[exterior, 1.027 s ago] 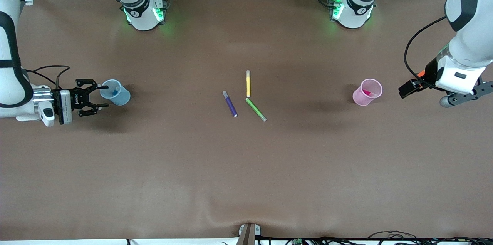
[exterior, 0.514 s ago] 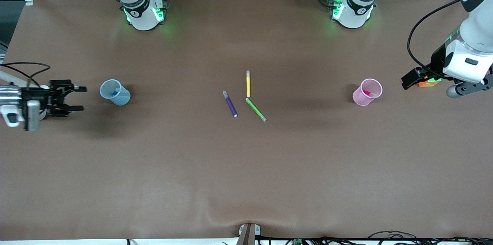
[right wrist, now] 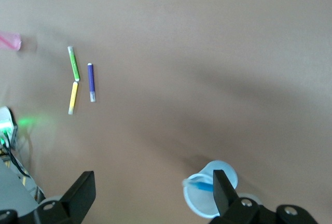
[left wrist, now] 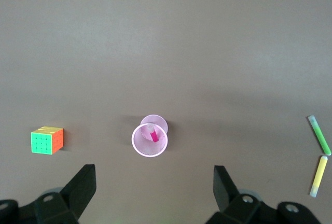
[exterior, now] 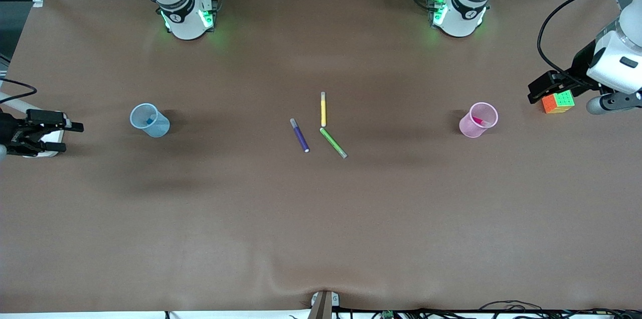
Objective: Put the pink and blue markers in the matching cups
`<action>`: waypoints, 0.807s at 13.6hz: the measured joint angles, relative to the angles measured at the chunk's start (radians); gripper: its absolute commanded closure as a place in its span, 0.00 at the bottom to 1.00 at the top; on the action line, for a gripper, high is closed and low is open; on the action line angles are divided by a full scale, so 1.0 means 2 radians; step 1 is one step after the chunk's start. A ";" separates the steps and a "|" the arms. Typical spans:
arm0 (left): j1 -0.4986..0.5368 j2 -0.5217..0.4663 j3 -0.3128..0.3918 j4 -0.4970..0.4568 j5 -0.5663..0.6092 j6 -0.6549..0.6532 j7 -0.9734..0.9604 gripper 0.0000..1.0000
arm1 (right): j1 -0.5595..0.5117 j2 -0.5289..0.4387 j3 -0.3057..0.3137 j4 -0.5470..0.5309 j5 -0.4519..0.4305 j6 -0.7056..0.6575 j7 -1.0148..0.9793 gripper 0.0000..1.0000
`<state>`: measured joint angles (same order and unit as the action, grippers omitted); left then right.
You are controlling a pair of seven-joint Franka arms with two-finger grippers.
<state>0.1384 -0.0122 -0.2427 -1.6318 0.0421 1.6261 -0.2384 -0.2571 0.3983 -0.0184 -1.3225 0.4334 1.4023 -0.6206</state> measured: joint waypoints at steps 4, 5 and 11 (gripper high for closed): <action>0.000 0.000 0.000 0.007 0.000 -0.005 0.021 0.00 | 0.051 -0.001 0.000 0.072 -0.080 -0.020 0.089 0.00; 0.000 0.000 0.000 0.008 0.000 -0.009 0.022 0.00 | 0.058 -0.001 0.000 0.083 -0.089 -0.023 0.112 0.00; -0.011 -0.007 0.006 0.015 -0.002 -0.014 0.023 0.00 | 0.098 -0.058 0.001 0.091 -0.168 -0.065 0.251 0.00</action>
<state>0.1160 -0.0255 -0.2316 -1.6020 0.0383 1.5978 -0.1920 -0.0615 0.2824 -0.0162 -1.1410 0.0965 1.2715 -0.1179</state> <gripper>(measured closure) 0.000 0.000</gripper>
